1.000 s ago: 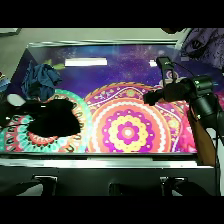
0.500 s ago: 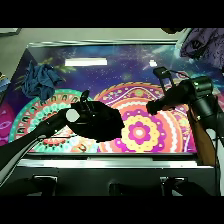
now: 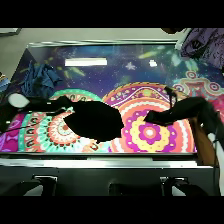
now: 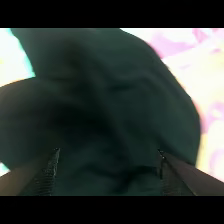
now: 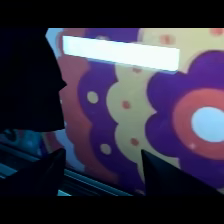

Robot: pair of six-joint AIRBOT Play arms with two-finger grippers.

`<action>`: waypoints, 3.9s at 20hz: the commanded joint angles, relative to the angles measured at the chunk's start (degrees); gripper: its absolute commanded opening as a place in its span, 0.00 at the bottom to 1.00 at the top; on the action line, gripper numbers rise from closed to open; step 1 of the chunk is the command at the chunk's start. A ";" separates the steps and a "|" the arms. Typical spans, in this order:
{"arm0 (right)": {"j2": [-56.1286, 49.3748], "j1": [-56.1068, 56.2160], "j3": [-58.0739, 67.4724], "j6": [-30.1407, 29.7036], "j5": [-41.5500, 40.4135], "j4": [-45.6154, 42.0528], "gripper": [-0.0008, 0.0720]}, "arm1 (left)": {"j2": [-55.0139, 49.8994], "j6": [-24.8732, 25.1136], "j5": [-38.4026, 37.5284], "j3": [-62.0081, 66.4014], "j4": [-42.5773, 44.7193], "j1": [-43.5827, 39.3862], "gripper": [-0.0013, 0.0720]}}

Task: Fold the clothes and pants, and hang the long-sleeved shirts on hangers.

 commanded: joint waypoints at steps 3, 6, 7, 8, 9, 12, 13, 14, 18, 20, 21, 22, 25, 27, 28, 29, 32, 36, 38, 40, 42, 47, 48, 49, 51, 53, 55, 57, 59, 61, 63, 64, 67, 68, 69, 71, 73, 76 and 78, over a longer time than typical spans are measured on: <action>-4.50 10.86 -10.97 -7.13 12.17 18.05 0.76 | 1.77 2.78 -9.57 0.00 0.96 14.27 0.95; -8.68 17.29 -10.97 -7.76 19.04 21.42 0.76 | 1.77 2.75 -11.26 0.00 1.99 17.18 0.95; -9.99 18.78 -10.97 -8.00 20.76 22.29 0.76 | 1.77 2.78 -11.91 0.00 2.23 17.66 0.95; -10.99 19.67 -10.97 -9.03 21.57 23.52 0.76 | 1.77 2.78 -12.70 0.00 2.23 17.97 0.95; -11.80 20.37 -10.97 -10.38 22.08 24.83 0.76 | 1.77 2.78 -13.44 0.00 2.23 18.01 0.95; -13.31 20.79 -10.95 -11.61 23.63 26.38 0.70 | 1.77 2.78 -15.17 0.00 2.23 18.01 0.95; -13.62 20.81 -10.95 -11.61 24.46 26.43 0.61 | 1.77 2.80 -15.65 0.00 2.27 18.01 0.95; -13.81 20.79 -10.91 -11.61 24.94 26.43 0.52 | 1.75 3.39 -15.74 0.00 2.38 18.01 0.95; -13.81 20.79 -10.91 -12.68 24.61 26.34 0.06 | 1.62 4.48 -15.93 -0.31 5.27 18.93 0.95; -13.38 20.79 -10.91 -12.68 23.71 25.66 0.05 | 1.55 6.73 -14.64 -2.25 4.61 20.90 0.95; -12.85 20.79 -10.91 -12.66 23.04 24.79 0.05 | 1.38 8.15 -13.44 -3.96 4.11 21.55 0.95; -12.13 20.79 -10.91 -12.20 22.25 23.69 0.05 | 1.25 8.41 -11.67 -5.92 4.11 21.68 0.95; -9.79 20.79 -10.91 -10.19 19.91 22.23 0.05 | -0.13 14.43 -5.64 -12.41 -1.57 21.27 0.95; -7.91 20.79 -10.93 -10.16 18.60 22.05 0.06 | -2.23 18.25 -2.03 -14.78 -6.19 20.79 0.94; -7.08 20.79 -10.93 -9.99 18.18 21.97 0.06 | -3.67 20.20 -0.70 -15.15 -8.17 20.24 0.94; -6.54 20.79 -10.93 -9.57 17.99 21.84 0.06 | -5.35 22.08 0.70 -15.13 -9.84 19.41 0.94; -5.92 20.79 -10.93 -8.48 16.83 21.81 0.06 | -9.60 25.33 6.84 -15.04 -14.36 16.31 0.93; -5.68 20.79 -10.93 -8.46 14.25 21.81 0.05 | -14.25 27.61 12.48 -13.46 -17.64 11.85 0.92; -5.66 20.79 -10.91 -8.44 13.49 21.81 0.05 | -16.63 27.61 14.14 -12.57 -17.64 9.68 0.82; -5.20 20.79 -10.93 -8.26 13.09 21.64 0.05 | -19.30 27.58 14.88 -11.32 -17.70 7.78 0.66; -3.65 20.79 -10.91 -8.04 13.22 20.48 0.05 | -21.24 27.58 14.38 -9.84 -18.49 6.19 0.36; 3.41 20.50 -1.77 4.61 13.05 0.42 0.05 | -16.17 27.58 6.38 0.07 -18.78 6.38 0.04; 4.94 20.50 2.91 8.04 12.48 -6.71 0.05 | -13.31 27.04 5.38 3.50 -18.08 7.02 0.04; 6.45 20.50 8.79 10.97 11.30 -14.36 0.05 | -10.10 25.53 4.66 7.54 -16.46 7.67 0.04; 9.22 20.50 21.49 16.13 7.91 -28.63 0.05 | -3.13 21.18 3.08 17.99 -11.28 8.94 0.04; 12.28 20.50 34.10 17.44 3.85 -38.93 0.05 | 3.15 18.12 1.18 28.30 -7.69 10.21 0.04; 16.26 20.50 44.74 17.44 0.09 -46.16 0.05 | 9.46 17.42 0.33 36.50 -6.10 11.32 0.04; 21.16 20.50 52.54 17.46 -2.47 -49.83 0.05 | 16.00 17.44 0.61 41.18 -5.68 12.00 0.04; 26.36 20.50 56.85 18.95 -2.78 -50.86 0.05 | 22.56 15.23 0.50 42.21 -3.89 12.17 0.04; 30.62 20.50 58.38 22.25 -2.69 -52.13 0.05 | 28.00 9.97 -1.53 42.14 1.90 12.17 0.04; 32.46 20.50 58.36 26.10 -3.08 -55.23 0.05 | 31.32 4.22 -3.87 42.12 9.38 12.17 0.04; 32.13 20.50 58.34 26.49 -3.34 -56.41 0.05 | 31.76 2.78 -4.44 42.12 11.72 12.17 0.04; 26.43 20.50 58.34 27.32 -4.57 -60.89 0.05 | 27.87 2.64 -7.30 42.01 12.02 12.15 0.04; 23.04 20.50 58.34 27.74 -4.70 -63.23 0.05 | 24.96 2.67 -9.35 42.01 11.85 12.04 0.04; 19.30 20.50 58.34 28.24 -4.57 -65.33 0.05 | 21.55 2.95 -10.88 42.01 11.80 11.91 0.04; 10.08 20.50 58.34 32.44 -4.35 -70.77 0.06 | 13.49 5.51 -12.09 42.01 11.67 11.47 0.04; -0.07 20.50 58.34 36.74 -1.81 -72.43 0.06 | 4.24 8.33 -11.52 42.03 11.89 10.78 0.04; -15.45 20.48 58.34 44.46 5.11 -69.92 0.06 | -10.71 8.72 -9.05 42.03 13.84 9.86 0.04; -24.70 20.48 58.34 46.23 9.53 -65.16 0.06 | -19.91 8.68 -6.56 42.03 15.41 9.16 0.04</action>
